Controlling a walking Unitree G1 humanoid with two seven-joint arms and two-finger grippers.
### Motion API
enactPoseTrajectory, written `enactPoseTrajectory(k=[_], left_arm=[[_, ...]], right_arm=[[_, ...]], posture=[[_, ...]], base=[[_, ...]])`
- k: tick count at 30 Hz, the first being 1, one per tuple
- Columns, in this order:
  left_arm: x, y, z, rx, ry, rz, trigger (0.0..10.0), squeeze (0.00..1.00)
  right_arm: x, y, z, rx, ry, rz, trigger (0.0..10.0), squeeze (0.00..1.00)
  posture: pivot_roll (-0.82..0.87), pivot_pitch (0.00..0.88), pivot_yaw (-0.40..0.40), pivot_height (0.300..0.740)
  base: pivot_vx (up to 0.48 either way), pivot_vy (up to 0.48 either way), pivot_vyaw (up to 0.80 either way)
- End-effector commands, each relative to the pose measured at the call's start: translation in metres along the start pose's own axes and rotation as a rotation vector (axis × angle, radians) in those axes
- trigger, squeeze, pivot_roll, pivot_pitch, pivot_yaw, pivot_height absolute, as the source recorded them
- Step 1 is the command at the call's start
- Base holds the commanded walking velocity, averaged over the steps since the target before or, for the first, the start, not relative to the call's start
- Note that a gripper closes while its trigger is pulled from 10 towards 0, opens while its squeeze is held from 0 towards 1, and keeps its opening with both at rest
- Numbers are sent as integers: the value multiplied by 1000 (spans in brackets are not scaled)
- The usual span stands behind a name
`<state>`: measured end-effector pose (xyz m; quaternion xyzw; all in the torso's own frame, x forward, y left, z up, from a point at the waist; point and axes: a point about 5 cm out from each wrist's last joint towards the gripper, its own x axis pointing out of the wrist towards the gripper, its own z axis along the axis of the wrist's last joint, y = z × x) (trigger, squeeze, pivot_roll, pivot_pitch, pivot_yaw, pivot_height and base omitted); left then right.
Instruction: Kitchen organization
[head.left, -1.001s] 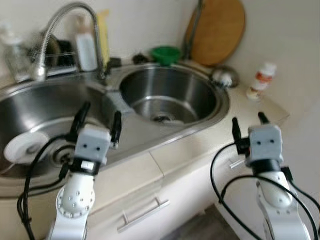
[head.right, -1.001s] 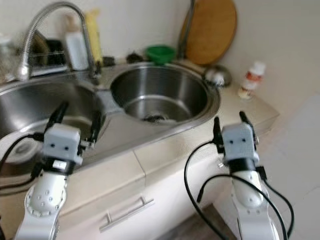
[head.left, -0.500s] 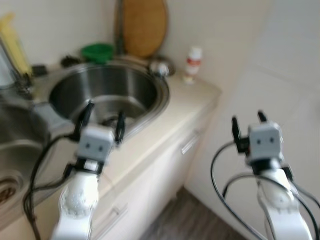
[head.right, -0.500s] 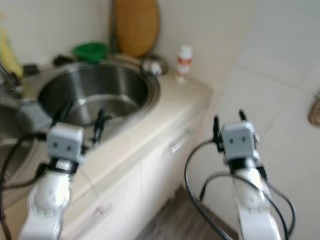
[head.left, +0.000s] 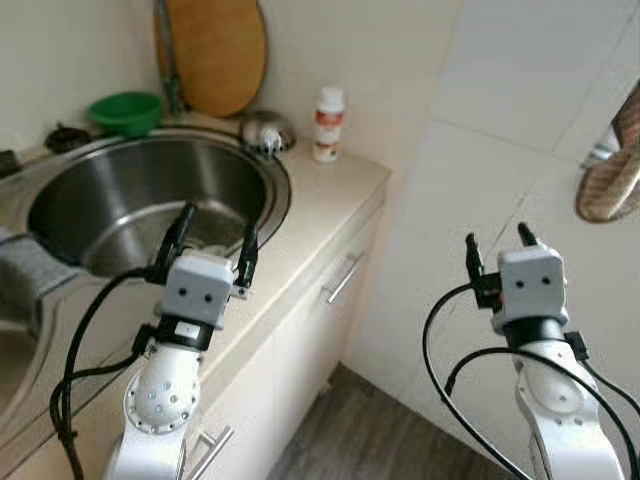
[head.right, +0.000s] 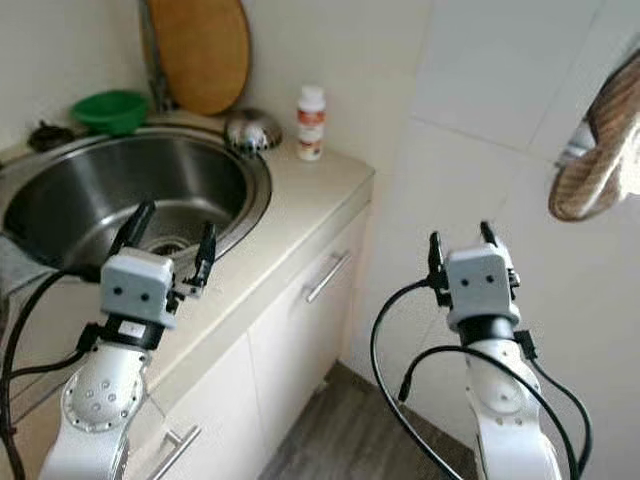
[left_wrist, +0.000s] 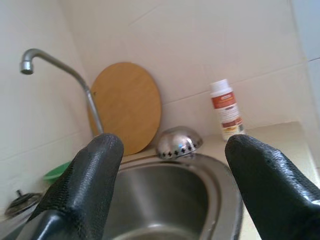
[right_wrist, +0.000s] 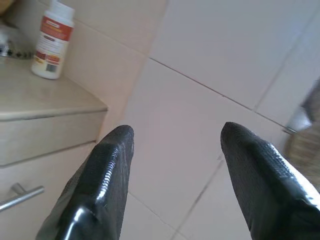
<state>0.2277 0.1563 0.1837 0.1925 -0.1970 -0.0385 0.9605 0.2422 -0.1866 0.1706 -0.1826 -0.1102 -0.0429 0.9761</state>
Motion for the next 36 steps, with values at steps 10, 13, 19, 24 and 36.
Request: enactPoseTrajectory(k=[10, 13, 19, 24, 36], left_arm=[[-1, -3, -2, -1, 9, -21, 10000, 0], [-1, -3, -2, -2, 10, -21, 10000, 0], [0, -2, 0, 10, -2, -16, 10000, 0], [0, -2, 1, 9, -9, -11, 10000, 0], [-2, -3, 0, 8, -5, -17, 10000, 0]], right_arm=[[1, -2, 1, 13, 2, -3, 10000, 0], [1, -2, 1, 12, 2, -2, 10000, 0], [1, -1, 2, 9, 0, -1, 10000, 0], [1, 0, 1, 7, 1, 4, 10000, 0], [-1, 2, 0, -23, -8, 12, 10000, 0]], posture=[[61, 0, -68, 740], [61, 0, -68, 740], [61, 0, -70, 740], [65, 0, -71, 740], [67, 0, -70, 740]], base=[[0, 0, -320], [0, 0, -800], [0, 0, -133], [0, 0, -800], [0, 0, -333]])
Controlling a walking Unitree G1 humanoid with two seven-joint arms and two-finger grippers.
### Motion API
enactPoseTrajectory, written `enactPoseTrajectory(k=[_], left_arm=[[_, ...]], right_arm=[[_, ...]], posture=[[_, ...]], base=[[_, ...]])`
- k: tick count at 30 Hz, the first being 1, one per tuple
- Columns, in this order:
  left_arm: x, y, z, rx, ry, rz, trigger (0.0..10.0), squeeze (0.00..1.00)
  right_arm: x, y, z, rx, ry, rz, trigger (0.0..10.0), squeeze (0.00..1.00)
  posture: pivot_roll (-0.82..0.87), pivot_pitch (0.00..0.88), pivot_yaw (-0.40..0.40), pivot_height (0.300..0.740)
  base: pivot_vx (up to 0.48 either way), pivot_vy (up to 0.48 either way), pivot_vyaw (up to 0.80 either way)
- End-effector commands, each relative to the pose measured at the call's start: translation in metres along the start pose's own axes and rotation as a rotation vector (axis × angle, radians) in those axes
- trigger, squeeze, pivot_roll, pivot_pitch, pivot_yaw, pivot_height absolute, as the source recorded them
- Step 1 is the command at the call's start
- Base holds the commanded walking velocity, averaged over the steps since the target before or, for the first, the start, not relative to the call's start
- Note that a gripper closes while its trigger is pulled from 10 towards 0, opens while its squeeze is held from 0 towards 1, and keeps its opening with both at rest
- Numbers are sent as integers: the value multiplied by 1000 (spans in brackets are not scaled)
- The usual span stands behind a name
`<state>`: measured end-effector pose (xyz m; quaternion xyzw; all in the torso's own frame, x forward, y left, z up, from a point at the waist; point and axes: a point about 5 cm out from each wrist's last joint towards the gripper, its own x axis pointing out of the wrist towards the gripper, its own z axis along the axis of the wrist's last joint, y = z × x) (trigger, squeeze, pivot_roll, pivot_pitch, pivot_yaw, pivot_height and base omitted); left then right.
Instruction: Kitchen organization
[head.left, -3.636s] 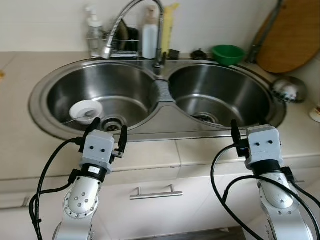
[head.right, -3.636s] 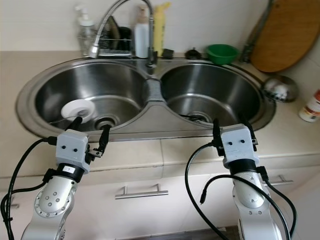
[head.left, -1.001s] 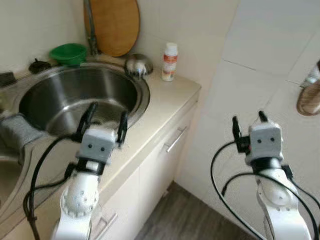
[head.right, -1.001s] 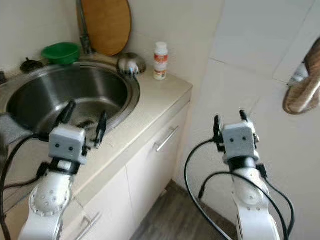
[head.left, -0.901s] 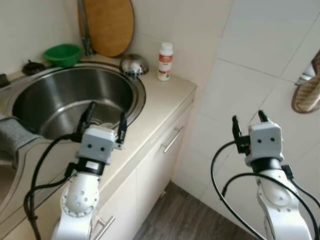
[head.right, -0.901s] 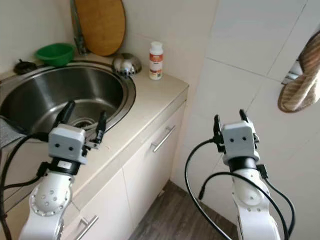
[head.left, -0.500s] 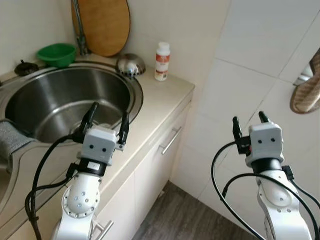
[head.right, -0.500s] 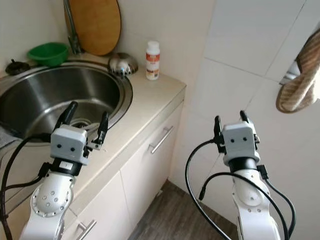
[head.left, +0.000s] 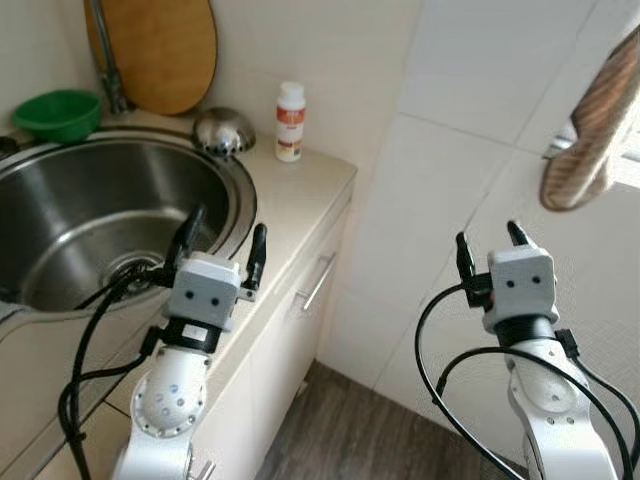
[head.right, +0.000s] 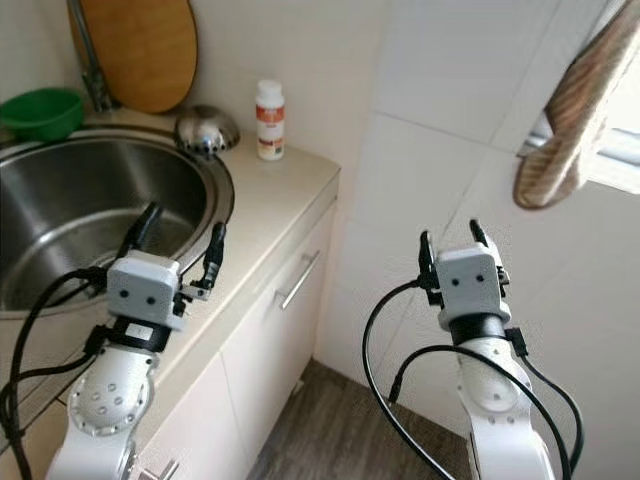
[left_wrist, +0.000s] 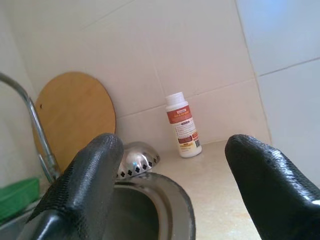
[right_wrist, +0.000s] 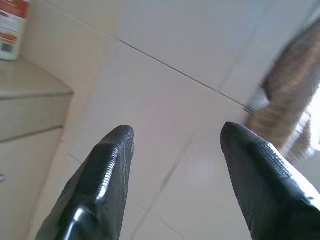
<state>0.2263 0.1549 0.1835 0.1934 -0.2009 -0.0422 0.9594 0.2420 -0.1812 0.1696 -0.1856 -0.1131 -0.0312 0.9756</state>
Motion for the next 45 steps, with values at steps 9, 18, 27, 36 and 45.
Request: enactPoseTrajectory(k=[9, 18, 27, 36, 45], left_arm=[[-1, -2, -2, -1, 11, -10, 10000, 0], [0, -2, -2, -5, 14, -9, 10000, 0], [1, -2, -2, -6, 15, -9, 10000, 0], [0, -2, -3, -11, 19, -12, 10000, 0], [0, -2, -3, -14, 22, -18, 10000, 0]], right_arm=[[-1, -3, -1, -24, 2, -8, 10000, 0], [0, -4, -1, -27, -1, -9, 10000, 0], [0, -4, 0, -27, -3, -7, 10000, 0], [0, -3, 0, -28, -3, -7, 10000, 0], [0, -3, 0, -27, -3, -8, 10000, 0]], posture=[[68, 0, -70, 740], [67, 0, -71, 740], [67, 0, -72, 740], [66, 0, -70, 740], [66, 0, -69, 740]], base=[[0, 0, 0], [0, 0, 0], [0, 0, 0], [0, 0, 0], [-168, 0, 0]])
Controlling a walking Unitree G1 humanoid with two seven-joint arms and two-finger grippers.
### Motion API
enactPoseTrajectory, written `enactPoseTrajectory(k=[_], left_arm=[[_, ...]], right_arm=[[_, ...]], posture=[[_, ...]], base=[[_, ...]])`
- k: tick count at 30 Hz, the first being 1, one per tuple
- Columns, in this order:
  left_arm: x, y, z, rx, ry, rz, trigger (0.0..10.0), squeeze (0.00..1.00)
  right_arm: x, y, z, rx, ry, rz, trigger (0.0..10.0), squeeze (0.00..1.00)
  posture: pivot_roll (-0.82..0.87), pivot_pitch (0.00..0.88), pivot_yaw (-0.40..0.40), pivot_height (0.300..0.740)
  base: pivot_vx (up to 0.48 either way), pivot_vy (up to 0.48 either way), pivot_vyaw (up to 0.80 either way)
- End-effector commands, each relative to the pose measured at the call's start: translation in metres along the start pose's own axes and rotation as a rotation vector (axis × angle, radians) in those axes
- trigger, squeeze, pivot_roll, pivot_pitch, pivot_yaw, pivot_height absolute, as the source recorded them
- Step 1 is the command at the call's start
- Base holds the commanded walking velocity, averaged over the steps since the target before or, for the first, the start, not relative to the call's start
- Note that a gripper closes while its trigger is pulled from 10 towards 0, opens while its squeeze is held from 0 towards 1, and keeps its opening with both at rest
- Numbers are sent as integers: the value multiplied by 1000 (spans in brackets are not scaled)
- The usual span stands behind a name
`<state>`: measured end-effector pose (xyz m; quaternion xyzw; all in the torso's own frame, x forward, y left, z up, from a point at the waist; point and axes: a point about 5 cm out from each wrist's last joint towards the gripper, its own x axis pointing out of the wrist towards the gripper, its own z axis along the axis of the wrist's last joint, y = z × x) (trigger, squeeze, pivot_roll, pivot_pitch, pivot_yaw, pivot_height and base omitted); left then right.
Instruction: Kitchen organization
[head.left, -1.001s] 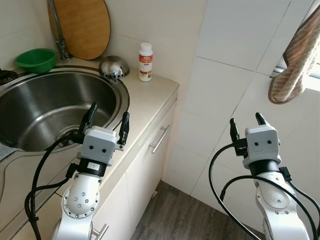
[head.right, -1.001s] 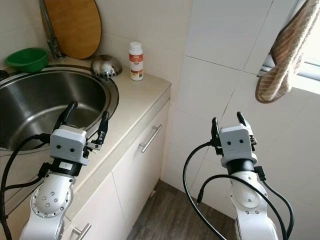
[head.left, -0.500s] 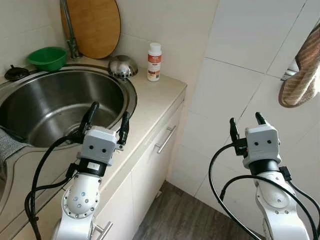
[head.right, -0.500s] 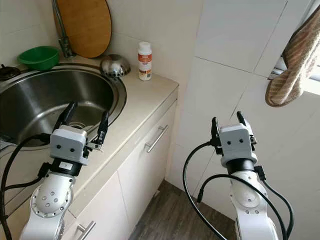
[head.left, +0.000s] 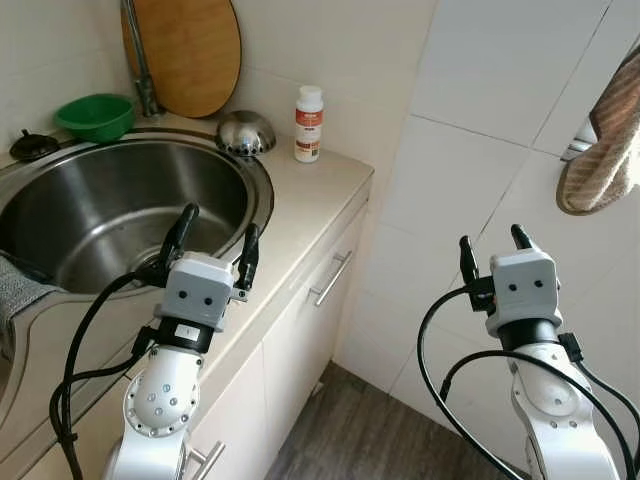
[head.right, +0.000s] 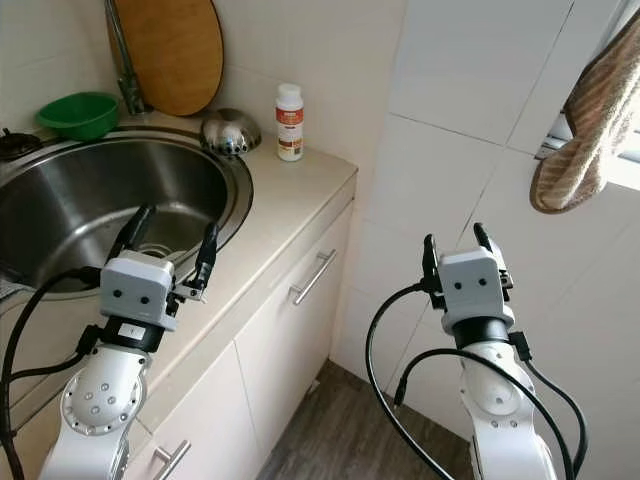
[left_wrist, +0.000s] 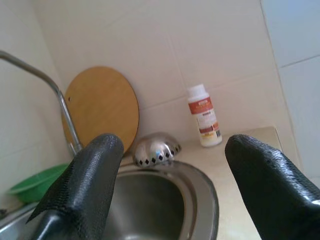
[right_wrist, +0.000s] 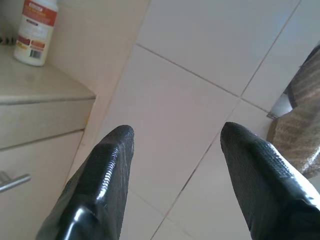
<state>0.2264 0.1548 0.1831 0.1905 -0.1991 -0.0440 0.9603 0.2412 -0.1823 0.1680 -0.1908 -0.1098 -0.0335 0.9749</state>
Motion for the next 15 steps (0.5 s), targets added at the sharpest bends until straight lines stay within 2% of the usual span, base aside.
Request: enactPoseTrajectory(k=[1, 15], left_arm=[[0, -2, -3, -7, 19, -15, 10000, 0], [1, -2, -3, -7, 18, -14, 10000, 0]], right_arm=[[1, -2, 2, -16, -10, -6, 10000, 0], [2, -3, 2, -16, -11, -4, 10000, 0]], posture=[[66, 0, -69, 740], [66, 0, -71, 740]], base=[[-251, 0, 0], [-266, 0, 0]])
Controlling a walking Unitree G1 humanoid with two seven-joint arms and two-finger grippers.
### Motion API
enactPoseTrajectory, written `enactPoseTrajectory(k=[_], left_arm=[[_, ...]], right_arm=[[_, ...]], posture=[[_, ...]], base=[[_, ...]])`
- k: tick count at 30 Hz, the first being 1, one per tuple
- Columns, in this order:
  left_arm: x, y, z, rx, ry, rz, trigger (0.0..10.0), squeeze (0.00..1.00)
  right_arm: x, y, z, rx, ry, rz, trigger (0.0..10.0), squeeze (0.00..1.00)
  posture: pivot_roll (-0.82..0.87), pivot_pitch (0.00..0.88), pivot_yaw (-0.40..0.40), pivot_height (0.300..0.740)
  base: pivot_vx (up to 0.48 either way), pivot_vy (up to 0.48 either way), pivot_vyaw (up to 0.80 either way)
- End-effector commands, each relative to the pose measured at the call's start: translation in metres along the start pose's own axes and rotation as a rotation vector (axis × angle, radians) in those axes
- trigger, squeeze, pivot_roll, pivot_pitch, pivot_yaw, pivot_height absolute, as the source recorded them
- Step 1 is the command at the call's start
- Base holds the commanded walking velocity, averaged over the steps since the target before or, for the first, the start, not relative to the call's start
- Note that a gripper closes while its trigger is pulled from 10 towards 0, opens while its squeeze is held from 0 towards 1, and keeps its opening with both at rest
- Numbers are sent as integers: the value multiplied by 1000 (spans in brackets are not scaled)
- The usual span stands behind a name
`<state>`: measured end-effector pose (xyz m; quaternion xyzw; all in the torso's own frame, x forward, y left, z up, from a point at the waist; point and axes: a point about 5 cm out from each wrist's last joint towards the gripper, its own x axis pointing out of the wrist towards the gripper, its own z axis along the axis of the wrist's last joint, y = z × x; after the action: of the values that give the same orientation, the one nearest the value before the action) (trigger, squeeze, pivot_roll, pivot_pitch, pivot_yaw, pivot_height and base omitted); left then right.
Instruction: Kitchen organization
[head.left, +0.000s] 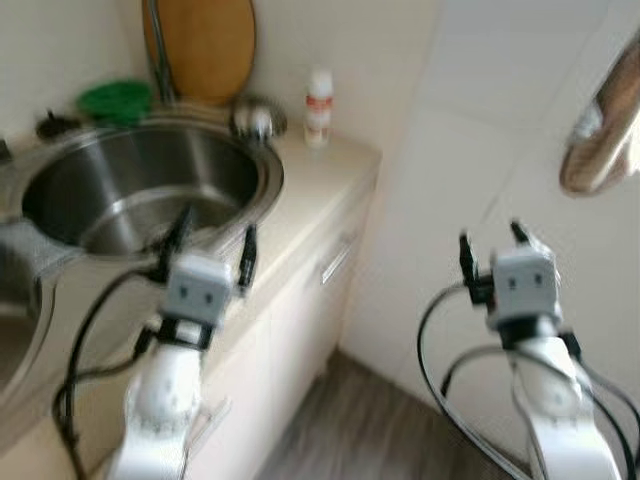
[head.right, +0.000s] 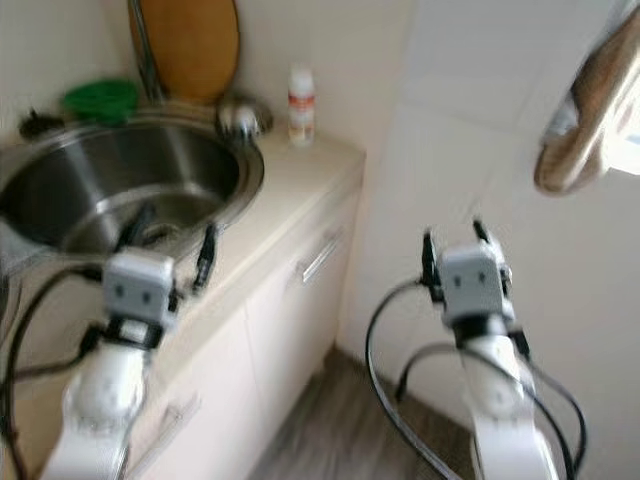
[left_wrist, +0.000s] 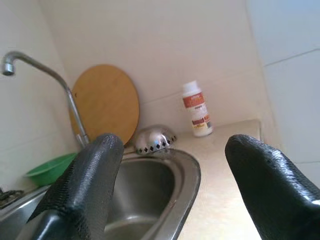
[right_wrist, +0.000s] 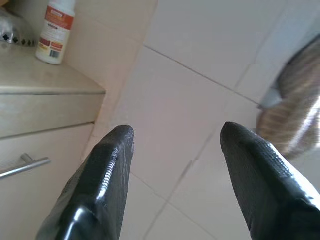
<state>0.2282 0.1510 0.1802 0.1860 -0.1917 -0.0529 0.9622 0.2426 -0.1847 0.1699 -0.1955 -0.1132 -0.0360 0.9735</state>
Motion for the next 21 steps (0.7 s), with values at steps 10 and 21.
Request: enactPoseTrajectory(k=[10, 21], left_arm=[[0, 3, -1, 7, 10, 4, 10000, 0], [-1, 3, -2, 15, 15, 10, 10000, 0]], right_arm=[[0, 0, 2, -6, -7, 2, 10000, 0], [1, 0, -4, 23, 46, 1, 10000, 0]], posture=[[66, 0, -71, 740], [65, 0, -72, 740]], base=[[-270, 0, 0], [-73, 0, -323]])
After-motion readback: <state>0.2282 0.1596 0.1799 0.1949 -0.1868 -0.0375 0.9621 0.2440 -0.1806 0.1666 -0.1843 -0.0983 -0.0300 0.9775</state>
